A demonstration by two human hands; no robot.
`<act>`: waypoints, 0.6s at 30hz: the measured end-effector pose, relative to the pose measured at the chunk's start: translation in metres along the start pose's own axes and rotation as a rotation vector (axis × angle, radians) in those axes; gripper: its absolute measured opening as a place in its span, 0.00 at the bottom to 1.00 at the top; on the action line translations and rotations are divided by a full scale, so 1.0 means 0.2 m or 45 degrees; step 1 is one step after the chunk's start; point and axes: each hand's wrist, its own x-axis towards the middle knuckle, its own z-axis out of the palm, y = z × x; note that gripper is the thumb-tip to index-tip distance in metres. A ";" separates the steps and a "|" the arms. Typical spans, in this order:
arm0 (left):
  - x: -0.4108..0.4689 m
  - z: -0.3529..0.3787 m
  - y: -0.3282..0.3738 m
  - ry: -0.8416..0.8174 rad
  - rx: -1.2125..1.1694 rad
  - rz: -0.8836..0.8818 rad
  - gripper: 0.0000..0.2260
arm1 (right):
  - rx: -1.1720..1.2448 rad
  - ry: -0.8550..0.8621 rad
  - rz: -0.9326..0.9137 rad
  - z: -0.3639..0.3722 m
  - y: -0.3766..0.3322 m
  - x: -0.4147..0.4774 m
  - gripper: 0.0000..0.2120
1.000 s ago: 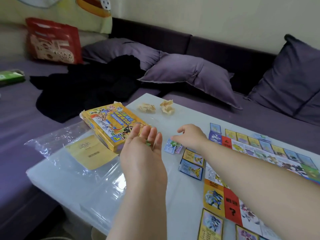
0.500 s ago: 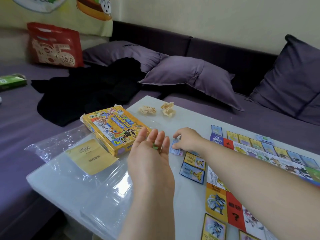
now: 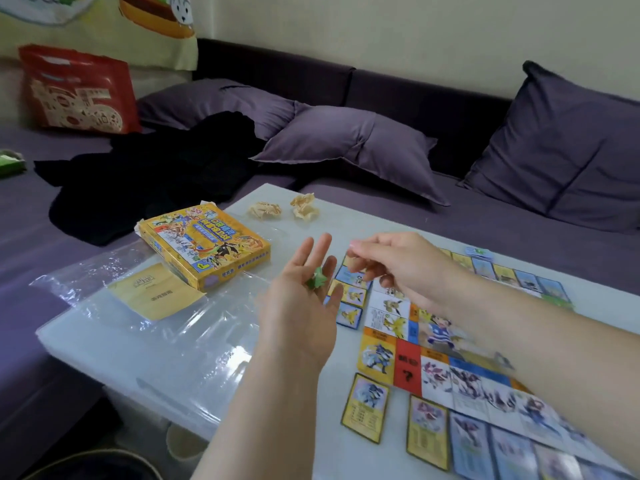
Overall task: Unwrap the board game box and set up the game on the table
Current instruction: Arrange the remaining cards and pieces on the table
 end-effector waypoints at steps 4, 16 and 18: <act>-0.14 0.11 -0.20 -0.163 0.091 -0.086 0.15 | 0.371 -0.054 0.178 -0.08 0.09 -0.33 0.08; -0.57 0.48 -0.94 -0.532 0.827 -0.228 0.10 | 0.498 0.621 0.150 -0.68 0.52 -1.09 0.06; -0.61 0.54 -1.04 -0.575 1.002 -0.184 0.08 | 0.475 0.732 0.136 -0.77 0.60 -1.20 0.04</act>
